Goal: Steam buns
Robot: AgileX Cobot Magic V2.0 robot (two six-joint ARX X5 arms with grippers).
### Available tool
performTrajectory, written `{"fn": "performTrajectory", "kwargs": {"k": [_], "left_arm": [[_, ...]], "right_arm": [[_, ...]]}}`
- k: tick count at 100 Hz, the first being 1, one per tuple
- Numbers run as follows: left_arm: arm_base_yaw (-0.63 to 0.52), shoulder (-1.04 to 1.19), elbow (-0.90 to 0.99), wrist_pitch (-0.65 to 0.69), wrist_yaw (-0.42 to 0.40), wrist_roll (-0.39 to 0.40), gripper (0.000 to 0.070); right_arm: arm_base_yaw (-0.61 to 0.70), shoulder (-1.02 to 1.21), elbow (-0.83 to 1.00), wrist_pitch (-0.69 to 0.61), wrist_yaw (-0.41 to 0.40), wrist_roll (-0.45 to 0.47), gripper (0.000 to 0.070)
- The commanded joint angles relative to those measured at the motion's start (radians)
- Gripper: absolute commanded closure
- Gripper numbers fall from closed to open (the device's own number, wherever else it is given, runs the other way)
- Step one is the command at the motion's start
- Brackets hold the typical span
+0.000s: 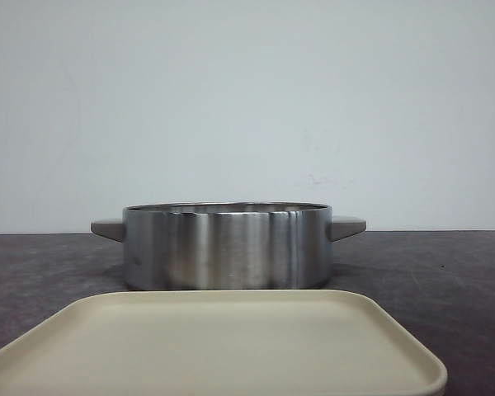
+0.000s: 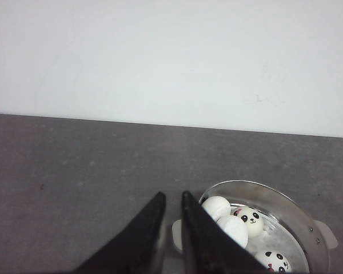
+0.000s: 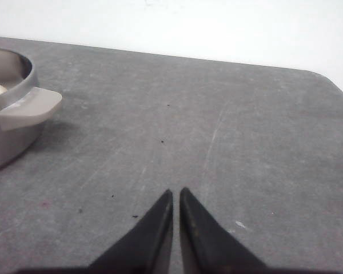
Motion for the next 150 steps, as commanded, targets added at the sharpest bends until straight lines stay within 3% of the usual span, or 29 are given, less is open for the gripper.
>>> {"fn": "performTrajectory", "kwargs": {"k": [1, 24, 40, 46, 59, 68, 81, 99, 150], "left_arm": [[-0.002, 0.005, 0.009, 0.013, -0.002, -0.001, 0.07], [-0.002, 0.004, 0.009, 0.007, -0.003, 0.016, 0.07], [0.023, -0.006, -0.017, 0.003, -0.004, 0.112, 0.07], [0.048, -0.023, -0.063, 0.023, 0.039, 0.122, 0.07], [0.106, -0.131, -0.27, 0.162, 0.22, 0.122, 0.07], [0.136, -0.234, -0.457, 0.305, 0.264, 0.122, 0.07], [0.175, -0.38, -0.702, 0.466, 0.276, 0.101, 0.07], [0.238, -0.494, -0.904, 0.514, 0.276, 0.071, 0.07], [0.335, -0.592, -1.098, 0.554, 0.278, 0.083, 0.07]], "right_arm": [[0.001, -0.002, -0.004, 0.013, 0.003, -0.007, 0.0688], [0.001, -0.002, -0.004, 0.013, 0.003, -0.007, 0.0688], [0.001, -0.002, -0.004, 0.013, 0.003, -0.007, 0.0687], [0.001, -0.002, -0.004, 0.013, 0.003, -0.007, 0.0687], [0.001, -0.002, -0.004, 0.013, 0.003, -0.007, 0.0687], [0.001, -0.002, -0.004, 0.013, 0.003, -0.007, 0.0687], [0.001, -0.002, -0.004, 0.013, 0.003, -0.007, 0.0687], [0.001, -0.002, -0.004, 0.013, 0.003, -0.007, 0.0688], [0.001, -0.002, -0.004, 0.013, 0.003, -0.007, 0.0688]]}}
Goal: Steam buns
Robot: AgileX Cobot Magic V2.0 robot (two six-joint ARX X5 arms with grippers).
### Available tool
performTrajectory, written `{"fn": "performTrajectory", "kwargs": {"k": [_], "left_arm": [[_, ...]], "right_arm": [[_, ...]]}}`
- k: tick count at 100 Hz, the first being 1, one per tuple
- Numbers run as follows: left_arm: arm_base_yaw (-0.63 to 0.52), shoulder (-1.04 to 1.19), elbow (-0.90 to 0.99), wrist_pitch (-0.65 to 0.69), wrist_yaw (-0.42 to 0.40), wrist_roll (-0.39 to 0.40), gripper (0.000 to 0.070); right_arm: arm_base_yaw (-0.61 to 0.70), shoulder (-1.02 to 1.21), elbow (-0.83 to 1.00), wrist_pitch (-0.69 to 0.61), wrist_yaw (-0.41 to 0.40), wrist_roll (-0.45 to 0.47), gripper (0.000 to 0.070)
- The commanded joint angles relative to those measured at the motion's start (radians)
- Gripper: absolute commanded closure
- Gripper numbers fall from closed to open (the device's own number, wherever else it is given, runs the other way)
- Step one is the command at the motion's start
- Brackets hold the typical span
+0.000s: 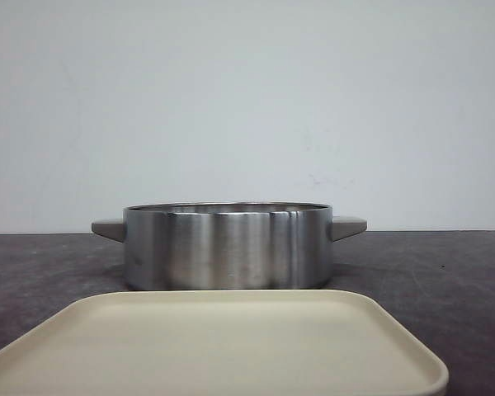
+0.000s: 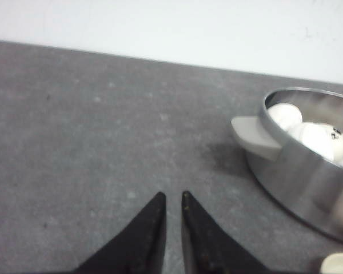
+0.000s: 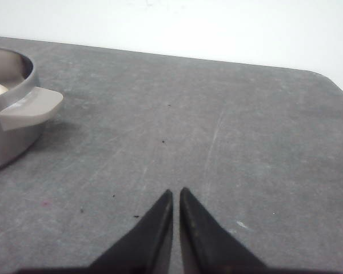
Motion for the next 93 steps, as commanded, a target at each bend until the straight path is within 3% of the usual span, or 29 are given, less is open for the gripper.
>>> {"fn": "performTrajectory", "kwargs": {"k": [1, 17, 30, 42, 93], "left_arm": [[0.005, -0.005, -0.019, 0.002, -0.01, 0.013, 0.07], [0.012, -0.005, -0.019, -0.042, -0.097, 0.046, 0.07], [0.025, -0.005, -0.019, -0.043, -0.101, 0.104, 0.07], [0.031, -0.004, -0.018, -0.039, -0.098, 0.058, 0.07], [0.031, -0.004, -0.018, -0.039, -0.098, 0.058, 0.07]], "right_arm": [[0.001, -0.002, -0.004, 0.013, 0.002, -0.007, 0.0688], [0.001, -0.002, -0.004, 0.012, 0.002, -0.007, 0.0688], [0.0, -0.002, -0.004, 0.012, 0.002, -0.007, 0.0688], [0.0, -0.002, -0.004, 0.012, 0.002, -0.007, 0.0687], [0.001, -0.002, -0.004, 0.012, 0.002, -0.007, 0.0688]]}}
